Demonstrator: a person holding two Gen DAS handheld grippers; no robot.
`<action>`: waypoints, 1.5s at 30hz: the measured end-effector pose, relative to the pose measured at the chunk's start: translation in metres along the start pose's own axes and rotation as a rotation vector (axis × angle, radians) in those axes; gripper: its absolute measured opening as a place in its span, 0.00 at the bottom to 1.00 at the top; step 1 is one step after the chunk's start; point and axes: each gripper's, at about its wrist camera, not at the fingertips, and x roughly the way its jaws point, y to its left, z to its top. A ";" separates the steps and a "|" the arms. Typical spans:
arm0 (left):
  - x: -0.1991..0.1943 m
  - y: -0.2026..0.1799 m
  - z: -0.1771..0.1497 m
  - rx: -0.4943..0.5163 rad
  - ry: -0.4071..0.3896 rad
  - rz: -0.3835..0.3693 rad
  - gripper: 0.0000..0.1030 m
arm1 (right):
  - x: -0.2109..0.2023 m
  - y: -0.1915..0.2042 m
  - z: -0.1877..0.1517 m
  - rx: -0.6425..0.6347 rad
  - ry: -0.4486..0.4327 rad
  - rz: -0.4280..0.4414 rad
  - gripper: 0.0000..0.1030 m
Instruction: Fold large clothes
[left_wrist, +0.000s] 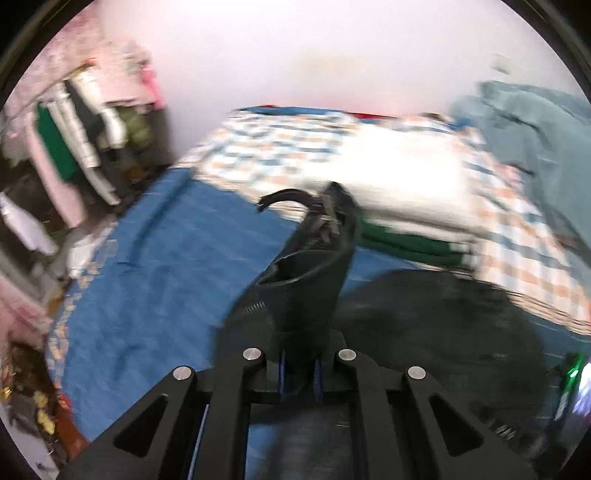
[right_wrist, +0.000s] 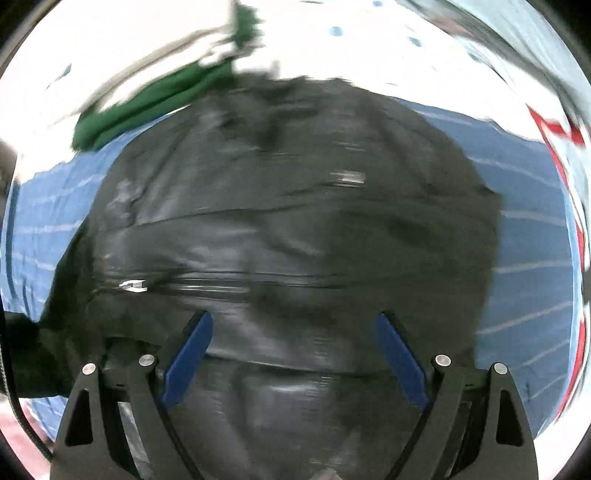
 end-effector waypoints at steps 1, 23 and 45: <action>-0.001 -0.026 -0.003 0.016 0.014 -0.036 0.07 | -0.002 -0.023 0.001 0.030 0.005 0.007 0.89; 0.042 -0.286 -0.115 0.330 0.309 -0.294 0.95 | 0.018 -0.291 -0.060 0.332 0.061 0.108 0.89; 0.111 -0.015 -0.091 0.138 0.251 0.375 0.95 | 0.003 -0.146 0.019 0.076 0.039 0.451 0.62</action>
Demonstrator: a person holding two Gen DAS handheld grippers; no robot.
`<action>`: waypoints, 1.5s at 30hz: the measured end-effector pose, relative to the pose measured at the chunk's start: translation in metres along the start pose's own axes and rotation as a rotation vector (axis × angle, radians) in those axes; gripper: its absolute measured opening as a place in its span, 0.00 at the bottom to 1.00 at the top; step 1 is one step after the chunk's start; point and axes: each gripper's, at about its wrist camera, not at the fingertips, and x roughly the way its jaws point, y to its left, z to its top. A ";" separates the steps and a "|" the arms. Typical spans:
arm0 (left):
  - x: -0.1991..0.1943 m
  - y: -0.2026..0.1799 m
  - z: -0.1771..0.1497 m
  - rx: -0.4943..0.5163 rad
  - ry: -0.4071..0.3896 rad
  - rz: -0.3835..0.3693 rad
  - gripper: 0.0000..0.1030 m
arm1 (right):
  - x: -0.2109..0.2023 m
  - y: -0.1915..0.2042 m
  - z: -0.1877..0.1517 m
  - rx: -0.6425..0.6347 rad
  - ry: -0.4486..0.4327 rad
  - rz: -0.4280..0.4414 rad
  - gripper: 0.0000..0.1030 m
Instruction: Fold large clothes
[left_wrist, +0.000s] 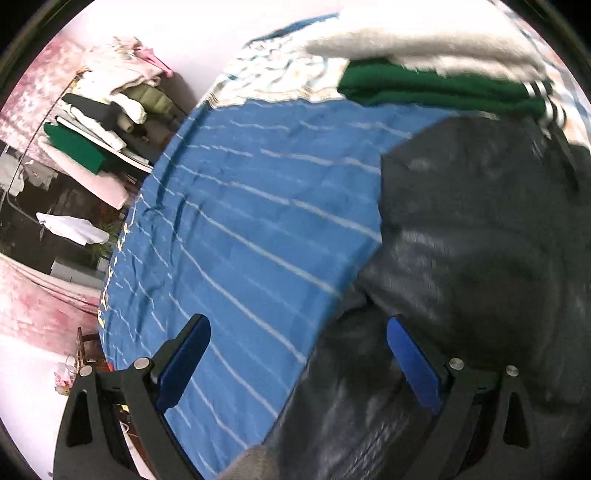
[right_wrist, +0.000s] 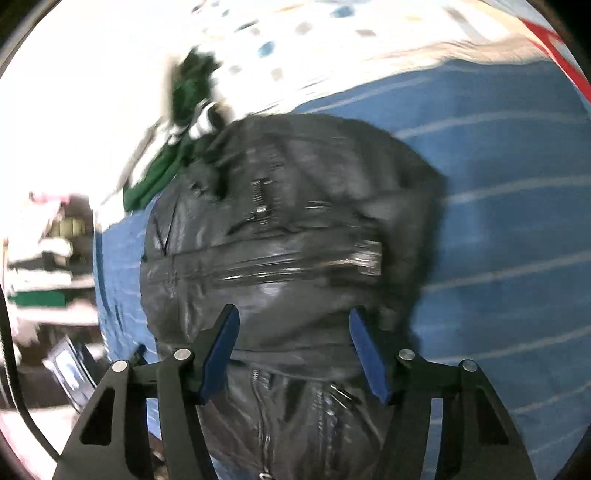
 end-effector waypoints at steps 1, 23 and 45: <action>0.001 -0.003 0.005 -0.008 -0.007 -0.008 0.95 | 0.012 0.011 -0.001 -0.038 0.020 -0.050 0.62; 0.065 -0.030 0.027 -0.001 0.025 -0.130 1.00 | 0.103 0.030 0.005 -0.093 0.209 -0.509 0.50; -0.157 -0.157 -0.189 0.232 0.121 0.227 1.00 | -0.033 -0.103 -0.068 -0.067 0.243 -0.449 0.75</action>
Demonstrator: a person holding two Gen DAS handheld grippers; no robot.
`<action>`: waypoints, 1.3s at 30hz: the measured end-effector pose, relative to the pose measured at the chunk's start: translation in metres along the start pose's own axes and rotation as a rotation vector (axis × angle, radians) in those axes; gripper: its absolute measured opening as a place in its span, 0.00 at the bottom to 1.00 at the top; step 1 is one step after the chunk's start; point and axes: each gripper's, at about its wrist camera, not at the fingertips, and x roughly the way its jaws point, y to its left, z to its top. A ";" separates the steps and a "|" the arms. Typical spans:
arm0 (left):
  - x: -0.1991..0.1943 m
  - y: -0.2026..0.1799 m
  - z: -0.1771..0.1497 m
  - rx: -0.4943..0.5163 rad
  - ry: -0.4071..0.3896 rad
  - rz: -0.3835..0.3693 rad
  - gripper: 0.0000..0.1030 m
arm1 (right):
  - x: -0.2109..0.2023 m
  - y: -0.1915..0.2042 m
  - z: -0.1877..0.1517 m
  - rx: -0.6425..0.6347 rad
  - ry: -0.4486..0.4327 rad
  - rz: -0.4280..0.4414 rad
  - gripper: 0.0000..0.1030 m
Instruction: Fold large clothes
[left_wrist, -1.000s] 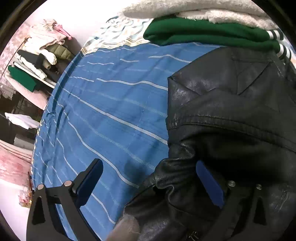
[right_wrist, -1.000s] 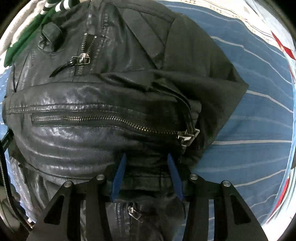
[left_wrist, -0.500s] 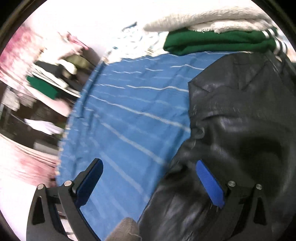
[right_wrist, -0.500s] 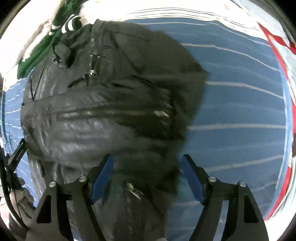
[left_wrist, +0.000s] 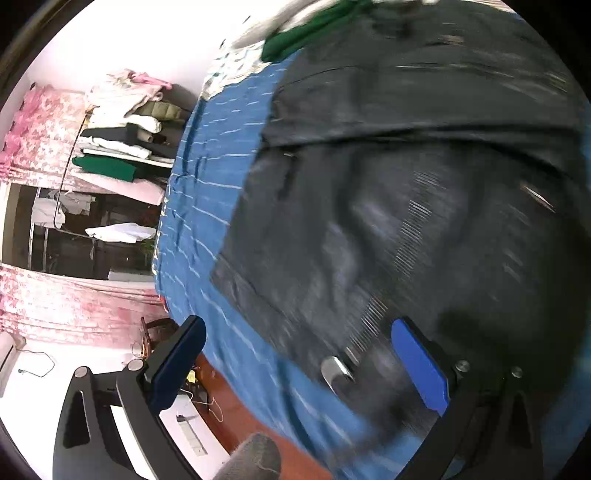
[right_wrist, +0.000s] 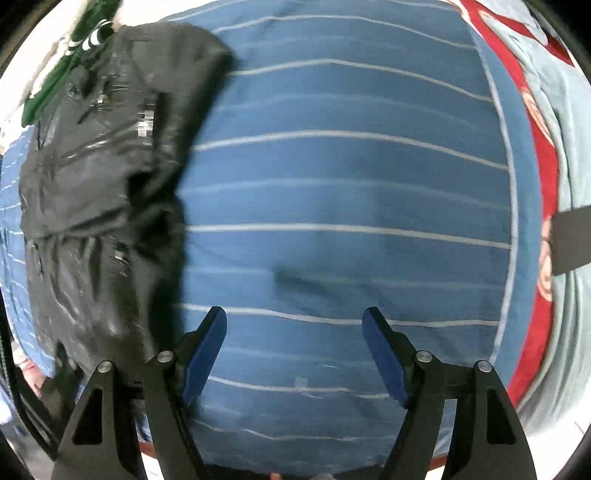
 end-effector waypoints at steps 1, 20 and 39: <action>-0.012 -0.008 -0.009 0.012 -0.008 0.001 1.00 | -0.001 -0.013 -0.002 -0.002 0.005 -0.007 0.75; 0.011 -0.096 -0.010 -0.023 0.037 0.077 0.91 | 0.007 -0.106 0.034 0.029 0.005 0.148 0.75; 0.003 -0.005 0.011 -0.140 -0.019 -0.315 0.10 | 0.050 0.037 0.135 0.075 0.027 0.847 0.28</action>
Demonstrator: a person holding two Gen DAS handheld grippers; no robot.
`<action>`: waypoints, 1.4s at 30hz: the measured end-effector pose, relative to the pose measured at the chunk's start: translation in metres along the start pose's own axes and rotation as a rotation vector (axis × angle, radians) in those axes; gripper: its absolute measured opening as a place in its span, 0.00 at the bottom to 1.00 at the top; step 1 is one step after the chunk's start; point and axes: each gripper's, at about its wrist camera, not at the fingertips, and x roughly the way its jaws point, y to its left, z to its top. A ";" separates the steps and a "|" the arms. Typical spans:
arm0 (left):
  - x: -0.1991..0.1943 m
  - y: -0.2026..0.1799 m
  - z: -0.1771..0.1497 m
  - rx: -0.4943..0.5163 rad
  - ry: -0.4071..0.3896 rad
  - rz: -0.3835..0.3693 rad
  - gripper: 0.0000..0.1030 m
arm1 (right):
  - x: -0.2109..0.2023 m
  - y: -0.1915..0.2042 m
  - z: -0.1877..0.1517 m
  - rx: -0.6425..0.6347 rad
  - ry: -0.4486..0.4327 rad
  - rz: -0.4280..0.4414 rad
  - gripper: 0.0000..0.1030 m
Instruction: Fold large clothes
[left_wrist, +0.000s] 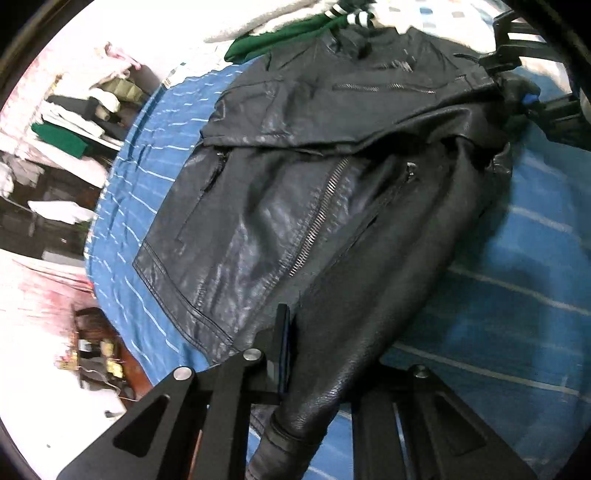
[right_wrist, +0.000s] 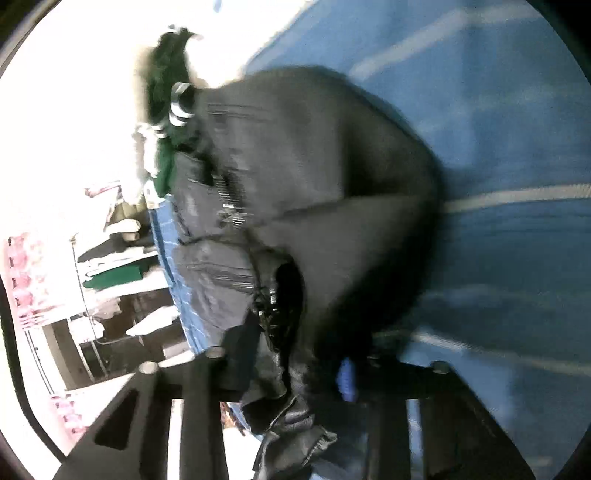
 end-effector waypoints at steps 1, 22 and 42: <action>-0.003 0.010 0.003 -0.013 0.002 -0.025 0.10 | -0.006 0.012 -0.004 -0.003 -0.014 -0.014 0.27; 0.162 0.286 0.080 -0.492 0.245 -0.609 0.20 | 0.243 0.354 -0.033 -0.416 0.096 -0.559 0.39; 0.204 0.321 0.073 -0.652 0.201 -0.399 0.83 | 0.101 0.216 0.059 -0.319 -0.023 -0.430 0.78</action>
